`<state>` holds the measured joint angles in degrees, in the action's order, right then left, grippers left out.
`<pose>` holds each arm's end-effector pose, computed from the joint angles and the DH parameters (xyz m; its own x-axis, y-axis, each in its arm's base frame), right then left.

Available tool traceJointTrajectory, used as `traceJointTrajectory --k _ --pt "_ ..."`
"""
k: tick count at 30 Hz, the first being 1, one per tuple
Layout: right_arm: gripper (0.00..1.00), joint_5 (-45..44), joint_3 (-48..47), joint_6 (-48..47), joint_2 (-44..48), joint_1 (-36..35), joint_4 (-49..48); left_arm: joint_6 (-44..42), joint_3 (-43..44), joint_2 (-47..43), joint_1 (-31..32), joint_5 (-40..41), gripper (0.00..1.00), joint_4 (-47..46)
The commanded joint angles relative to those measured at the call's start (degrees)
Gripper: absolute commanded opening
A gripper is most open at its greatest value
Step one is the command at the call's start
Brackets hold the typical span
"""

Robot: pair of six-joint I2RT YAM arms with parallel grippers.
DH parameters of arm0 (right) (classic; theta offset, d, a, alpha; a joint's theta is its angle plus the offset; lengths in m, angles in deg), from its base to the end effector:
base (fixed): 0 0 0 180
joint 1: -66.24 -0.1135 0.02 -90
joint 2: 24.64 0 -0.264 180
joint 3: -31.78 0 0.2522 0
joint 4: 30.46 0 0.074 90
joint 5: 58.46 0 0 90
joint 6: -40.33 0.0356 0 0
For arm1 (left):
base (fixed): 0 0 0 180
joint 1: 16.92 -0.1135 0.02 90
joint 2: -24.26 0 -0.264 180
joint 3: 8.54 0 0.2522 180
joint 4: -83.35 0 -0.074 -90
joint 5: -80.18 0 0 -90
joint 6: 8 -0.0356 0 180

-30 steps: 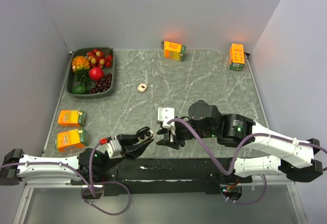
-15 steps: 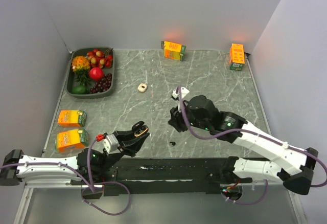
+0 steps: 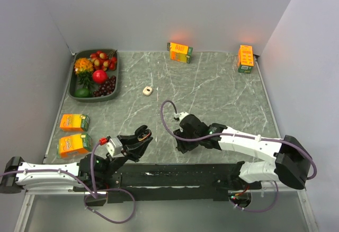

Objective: Insert the wireless bluetooth earbuds into the charging case
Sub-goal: Pick up the earbud from the center of the board.

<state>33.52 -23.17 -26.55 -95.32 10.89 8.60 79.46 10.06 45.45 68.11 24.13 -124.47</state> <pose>0.1346 0.1970 0.2047 -0.7545 -0.4015 -0.5192 -0.5841 0.7714 0.2524 0.0302 -0.1173 0.2417 0.0716 -0.3987 -0.9143 0.7802 0.5934 -0.1977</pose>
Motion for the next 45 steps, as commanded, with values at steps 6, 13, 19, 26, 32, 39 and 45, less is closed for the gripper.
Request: traceJointTrajectory --k 6,13,19,26,32,39,45 --pt "0.47 -5.40 3.39 11.76 -1.92 0.16 -6.93 1.23 0.87 0.43 -0.13 0.41 0.01 -0.08" --pt "0.48 -6.19 4.19 19.07 -3.94 0.07 -8.25 1.67 0.61 -0.36 -0.13 0.76 0.01 0.62" --pt "0.49 -6.55 3.66 17.50 -6.75 0.16 -7.98 1.67 0.70 -1.41 -0.13 0.76 0.01 1.86" --pt "0.47 -7.95 2.35 15.21 -10.36 0.24 -8.25 1.67 0.87 -1.50 -0.13 0.67 0.01 2.12" --pt "0.45 -7.52 0.85 13.36 -12.47 0.07 -8.95 1.58 1.05 -2.03 -0.13 0.85 0.01 2.82" --pt "0.19 -8.13 -1.26 6.44 -13.26 0.16 -8.25 1.32 1.05 -2.38 -0.13 1.03 0.01 3.26" --pt "0.10 -11.29 -6.35 -7.60 -12.03 0.16 -2.98 0.61 0.87 -2.47 -0.13 0.59 0.01 2.39"
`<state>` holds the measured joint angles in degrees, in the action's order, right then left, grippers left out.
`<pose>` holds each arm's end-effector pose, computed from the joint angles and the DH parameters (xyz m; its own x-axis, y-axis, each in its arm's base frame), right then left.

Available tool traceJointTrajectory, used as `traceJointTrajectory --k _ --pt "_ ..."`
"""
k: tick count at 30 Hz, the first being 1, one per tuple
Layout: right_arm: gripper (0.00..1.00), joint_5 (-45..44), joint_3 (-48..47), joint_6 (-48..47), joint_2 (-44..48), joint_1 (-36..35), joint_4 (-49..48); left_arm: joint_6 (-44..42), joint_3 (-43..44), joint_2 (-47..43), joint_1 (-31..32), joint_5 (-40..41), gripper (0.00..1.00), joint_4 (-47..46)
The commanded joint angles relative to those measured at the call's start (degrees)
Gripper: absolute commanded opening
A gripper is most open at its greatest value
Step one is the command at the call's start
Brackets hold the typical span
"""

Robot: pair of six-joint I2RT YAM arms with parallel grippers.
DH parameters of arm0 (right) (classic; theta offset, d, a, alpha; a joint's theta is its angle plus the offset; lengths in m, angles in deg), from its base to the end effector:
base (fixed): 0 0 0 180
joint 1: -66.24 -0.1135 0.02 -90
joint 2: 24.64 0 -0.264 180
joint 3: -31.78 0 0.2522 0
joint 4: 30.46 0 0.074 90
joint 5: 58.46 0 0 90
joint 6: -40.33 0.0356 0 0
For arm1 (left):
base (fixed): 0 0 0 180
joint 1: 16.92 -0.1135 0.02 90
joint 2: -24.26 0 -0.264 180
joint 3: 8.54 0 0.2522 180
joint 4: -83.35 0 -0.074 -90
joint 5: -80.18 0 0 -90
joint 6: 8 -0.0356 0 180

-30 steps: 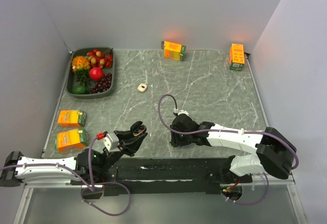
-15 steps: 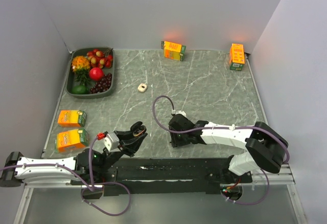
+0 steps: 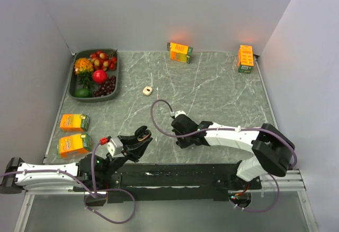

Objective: Insert the wireless bluetooth earbuds into the charging case
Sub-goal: Pick up the earbud from the center of the board.

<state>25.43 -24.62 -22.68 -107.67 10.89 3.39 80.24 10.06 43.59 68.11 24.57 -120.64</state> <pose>0.1551 0.2177 0.1673 -0.7986 -0.3617 -0.4811 -0.4778 0.8671 0.1411 0.0303 -0.1159 0.2385 0.0581 -0.3752 -0.9251 0.7757 0.6003 -0.1947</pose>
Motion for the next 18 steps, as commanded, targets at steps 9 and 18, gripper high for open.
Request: traceJointTrajectory --k 9,18 --pt "0.35 -2.96 -11.60 -17.59 1.81 4.90 7.93 0.35 0.69 -3.15 -0.13 -0.55 0.01 0.23" --pt "0.44 3.47 -12.48 -10.55 -0.91 3.41 9.52 1.32 0.17 -4.66 -0.13 -0.55 0.01 2.51"
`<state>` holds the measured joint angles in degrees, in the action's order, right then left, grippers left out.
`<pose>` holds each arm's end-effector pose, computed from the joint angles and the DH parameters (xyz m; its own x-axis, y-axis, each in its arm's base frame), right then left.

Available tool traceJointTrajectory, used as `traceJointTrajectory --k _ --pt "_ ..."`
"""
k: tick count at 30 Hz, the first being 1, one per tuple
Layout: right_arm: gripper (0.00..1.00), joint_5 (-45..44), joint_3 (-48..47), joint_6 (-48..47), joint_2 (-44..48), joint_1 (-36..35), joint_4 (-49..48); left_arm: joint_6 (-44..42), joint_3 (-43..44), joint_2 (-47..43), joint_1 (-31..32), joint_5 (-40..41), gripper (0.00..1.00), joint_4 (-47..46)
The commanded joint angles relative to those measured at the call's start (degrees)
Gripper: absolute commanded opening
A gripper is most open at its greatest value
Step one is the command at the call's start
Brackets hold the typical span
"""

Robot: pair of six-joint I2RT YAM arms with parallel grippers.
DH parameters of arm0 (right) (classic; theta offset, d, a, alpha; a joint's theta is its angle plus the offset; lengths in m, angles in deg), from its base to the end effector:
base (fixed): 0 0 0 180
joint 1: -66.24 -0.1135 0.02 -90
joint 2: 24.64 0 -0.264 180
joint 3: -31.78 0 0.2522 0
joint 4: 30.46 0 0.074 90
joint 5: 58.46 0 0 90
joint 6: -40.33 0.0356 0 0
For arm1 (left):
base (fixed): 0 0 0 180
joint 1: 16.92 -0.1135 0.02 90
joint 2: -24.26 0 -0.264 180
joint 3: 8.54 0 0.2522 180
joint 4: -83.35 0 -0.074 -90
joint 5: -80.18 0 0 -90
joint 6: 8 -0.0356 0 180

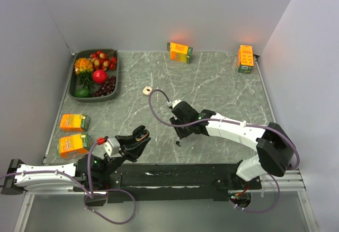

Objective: Insert the wireless bluetooth earbuds into the charging case
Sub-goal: Pick up the earbud from the center of the board.

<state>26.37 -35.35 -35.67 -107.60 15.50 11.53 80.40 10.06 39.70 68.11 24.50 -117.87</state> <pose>0.1851 0.2214 0.2141 -0.6989 -0.4744 -0.5352 -0.5892 0.8061 0.0548 0.0297 -0.1094 0.2404 0.0575 -0.3948 -0.9170 0.7770 0.5944 -0.2072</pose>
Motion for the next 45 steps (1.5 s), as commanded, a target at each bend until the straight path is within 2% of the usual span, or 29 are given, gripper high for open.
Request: traceJointTrajectory --k 1,8,16,19,21,24,27,28,31,45 --pt "0.45 3.05 -2.09 2.35 -1.33 -1.99 1.74 1.25 0.08 -0.68 -0.13 -0.58 0.01 -0.18" --pt "0.54 3.06 -3.06 1.74 -4.31 -4.63 2.62 1.08 -0.10 0.29 -0.13 -0.84 0.01 -1.05" --pt "0.57 1.04 -3.76 2.26 -7.39 -5.86 2.18 1.25 0.26 0.91 -0.13 -1.45 0.01 -0.53" --pt "0.73 1.13 -2.89 2.43 -6.52 -5.86 0.43 1.25 0.34 0.64 -0.13 -1.46 0.01 -0.26" --pt "0.77 0.78 -2.27 2.61 -5.64 -5.77 -0.80 1.17 0.34 0.64 -0.13 -1.46 0.01 -0.09" --pt "0.76 0.95 -2.88 2.44 -6.51 -5.60 -0.72 1.25 0.26 0.64 -0.13 -1.46 0.01 -0.26" --pt "0.70 0.51 -3.06 2.79 -7.57 -5.51 -0.63 1.25 0.26 0.82 -0.13 -1.28 0.01 -0.35" --pt "0.65 0.77 -2.80 2.79 -7.57 -5.51 -1.24 1.25 0.26 0.82 -0.13 -1.19 0.01 -0.35" --pt "0.60 1.65 -2.36 2.44 -7.66 -5.42 -1.34 1.25 0.26 0.47 -0.13 -1.10 0.01 0.18" --pt "0.57 1.65 -3.32 -0.46 -12.23 -5.33 -1.25 3.28 0.52 0.55 -0.13 -1.28 0.01 0.79"
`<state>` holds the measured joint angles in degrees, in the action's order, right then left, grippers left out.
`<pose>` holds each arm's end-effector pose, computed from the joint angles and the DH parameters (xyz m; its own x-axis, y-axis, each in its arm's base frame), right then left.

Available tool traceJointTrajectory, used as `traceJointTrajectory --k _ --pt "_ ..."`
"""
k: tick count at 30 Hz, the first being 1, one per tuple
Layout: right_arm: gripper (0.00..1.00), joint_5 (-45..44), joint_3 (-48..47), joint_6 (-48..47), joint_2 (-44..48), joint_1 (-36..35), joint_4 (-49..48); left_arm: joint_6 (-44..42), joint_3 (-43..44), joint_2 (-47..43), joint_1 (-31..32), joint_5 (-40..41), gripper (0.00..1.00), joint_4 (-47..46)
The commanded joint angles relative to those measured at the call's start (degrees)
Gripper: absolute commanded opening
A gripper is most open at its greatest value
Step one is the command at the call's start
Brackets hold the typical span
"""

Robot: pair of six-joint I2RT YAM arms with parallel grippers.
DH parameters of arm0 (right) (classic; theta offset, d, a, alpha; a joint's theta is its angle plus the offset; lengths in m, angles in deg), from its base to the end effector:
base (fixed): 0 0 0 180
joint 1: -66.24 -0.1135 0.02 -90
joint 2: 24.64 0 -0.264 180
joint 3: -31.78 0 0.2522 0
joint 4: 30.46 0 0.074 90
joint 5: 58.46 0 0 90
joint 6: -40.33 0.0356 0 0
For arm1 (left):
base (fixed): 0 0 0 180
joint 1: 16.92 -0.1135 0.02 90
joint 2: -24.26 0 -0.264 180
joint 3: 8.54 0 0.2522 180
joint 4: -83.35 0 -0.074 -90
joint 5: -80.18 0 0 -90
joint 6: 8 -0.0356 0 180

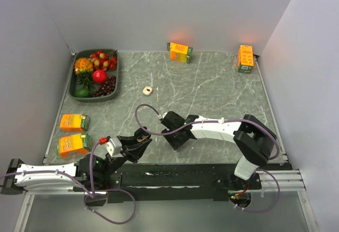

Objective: Insert the wireless bluetooth earbuds into the charging case
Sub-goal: Pick up the earbud from the center of the board.

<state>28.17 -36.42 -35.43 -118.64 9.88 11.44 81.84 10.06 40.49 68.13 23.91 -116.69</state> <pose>0.1718 0.2545 0.1657 -0.6982 -0.6060 -0.3812 -0.6675 0.7435 0.0406 0.0296 -0.1122 0.2372 0.0351 -0.3782 -0.9251 0.7842 0.5842 -0.2091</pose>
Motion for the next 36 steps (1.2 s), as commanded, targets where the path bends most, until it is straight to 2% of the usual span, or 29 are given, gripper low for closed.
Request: traceJointTrajectory --k 1,15,25,36 --pt "0.57 -0.23 -2.34 -0.70 -1.36 0.37 -1.16 1.83 0.61 -0.32 -0.15 -0.69 0.01 -0.21" --pt "0.57 1.61 -2.61 -1.32 -1.63 1.34 -1.51 1.92 0.34 -1.02 -0.15 -0.51 0.01 0.14" --pt "0.63 12.95 2.22 1.75 4.26 5.99 -7.48 1.83 0.26 -0.85 -0.15 -0.60 0.01 -0.47" --pt "0.59 17.00 5.30 2.81 5.84 9.95 -8.89 2.10 0.34 -0.94 -0.15 -0.34 0.01 0.14"
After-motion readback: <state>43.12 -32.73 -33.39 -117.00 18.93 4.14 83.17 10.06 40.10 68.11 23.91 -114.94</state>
